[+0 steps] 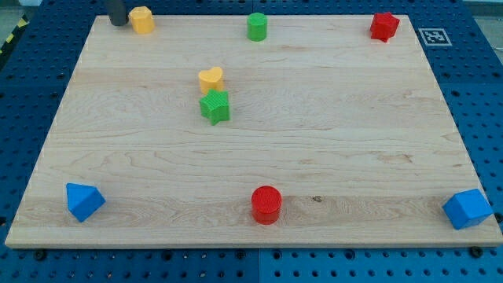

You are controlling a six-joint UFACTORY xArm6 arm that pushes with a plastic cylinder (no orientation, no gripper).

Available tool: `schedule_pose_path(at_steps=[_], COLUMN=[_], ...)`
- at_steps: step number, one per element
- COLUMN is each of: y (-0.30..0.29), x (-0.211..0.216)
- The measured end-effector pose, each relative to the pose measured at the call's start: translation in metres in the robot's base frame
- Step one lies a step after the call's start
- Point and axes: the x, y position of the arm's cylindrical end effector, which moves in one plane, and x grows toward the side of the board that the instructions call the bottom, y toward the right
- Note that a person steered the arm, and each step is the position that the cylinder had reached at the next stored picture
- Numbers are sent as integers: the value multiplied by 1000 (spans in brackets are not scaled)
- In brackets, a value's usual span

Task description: Push the yellow hexagon towards the heart

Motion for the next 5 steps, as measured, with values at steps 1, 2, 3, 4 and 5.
schedule_pose_path(at_steps=[1,2,3,4,5], y=[3,10,54,73,73], x=[-5,-5,-5,-5,2])
